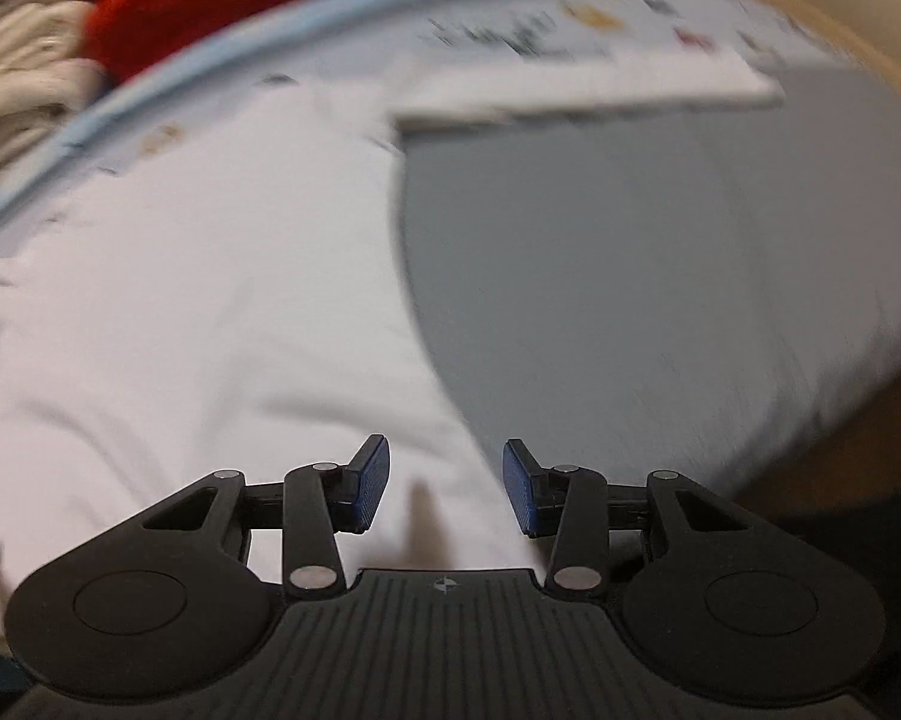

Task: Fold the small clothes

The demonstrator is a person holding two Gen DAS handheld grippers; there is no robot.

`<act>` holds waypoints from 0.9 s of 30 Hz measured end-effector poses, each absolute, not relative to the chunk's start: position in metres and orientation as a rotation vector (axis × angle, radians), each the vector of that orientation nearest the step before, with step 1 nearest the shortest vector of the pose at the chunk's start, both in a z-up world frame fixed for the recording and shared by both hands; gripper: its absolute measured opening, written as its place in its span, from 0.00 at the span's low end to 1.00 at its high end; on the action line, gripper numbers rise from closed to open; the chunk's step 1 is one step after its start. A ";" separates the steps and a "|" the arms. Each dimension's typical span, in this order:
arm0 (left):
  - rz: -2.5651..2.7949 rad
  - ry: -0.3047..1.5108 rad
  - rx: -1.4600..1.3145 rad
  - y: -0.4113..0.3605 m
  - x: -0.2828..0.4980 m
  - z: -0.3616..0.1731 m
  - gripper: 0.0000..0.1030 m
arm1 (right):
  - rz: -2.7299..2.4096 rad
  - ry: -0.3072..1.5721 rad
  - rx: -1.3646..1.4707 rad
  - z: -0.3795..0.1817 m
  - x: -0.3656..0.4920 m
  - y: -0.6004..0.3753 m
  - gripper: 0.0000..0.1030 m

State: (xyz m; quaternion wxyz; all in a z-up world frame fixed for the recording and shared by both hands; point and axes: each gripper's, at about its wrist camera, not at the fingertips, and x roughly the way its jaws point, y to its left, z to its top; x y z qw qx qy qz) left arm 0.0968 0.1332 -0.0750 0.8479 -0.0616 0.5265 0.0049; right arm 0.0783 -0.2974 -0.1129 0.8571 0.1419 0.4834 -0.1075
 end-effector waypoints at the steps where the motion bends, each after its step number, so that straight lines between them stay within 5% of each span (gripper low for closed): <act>1: 0.007 1.142 -0.142 0.133 0.097 -0.082 0.36 | -0.247 1.030 0.307 -0.117 0.079 -0.300 0.43; 7: -0.018 1.197 -0.086 0.130 0.092 -0.100 0.37 | -0.253 1.101 0.357 -0.133 0.081 -0.303 0.43; 10: -0.022 1.186 0.004 0.126 0.084 -0.102 0.15 | -0.241 1.116 0.343 -0.135 0.083 -0.296 0.43; 11: -0.023 1.185 0.016 0.126 0.082 -0.103 0.00 | -0.237 1.113 0.332 -0.135 0.083 -0.294 0.40; 12: -0.026 1.185 0.008 0.130 0.079 -0.103 0.00 | -0.231 1.109 0.328 -0.134 0.084 -0.294 0.35; 14: -0.024 1.185 0.003 0.129 0.080 -0.097 0.00 | -0.222 1.100 0.329 -0.134 0.085 -0.297 0.04; 20: -0.044 1.234 -0.007 0.125 0.070 -0.088 0.00 | -0.289 1.054 0.345 -0.126 0.088 -0.323 0.03; 23: -0.040 1.213 -0.107 0.133 0.070 -0.079 0.02 | -0.296 1.059 0.360 -0.126 0.088 -0.327 0.06; 25: -0.008 1.166 -0.195 0.148 0.071 -0.068 0.15 | -0.297 1.049 0.382 -0.123 0.087 -0.328 0.14; 27: 0.045 1.155 -0.247 0.160 0.075 -0.067 0.40 | -0.289 1.039 0.378 -0.122 0.086 -0.326 0.29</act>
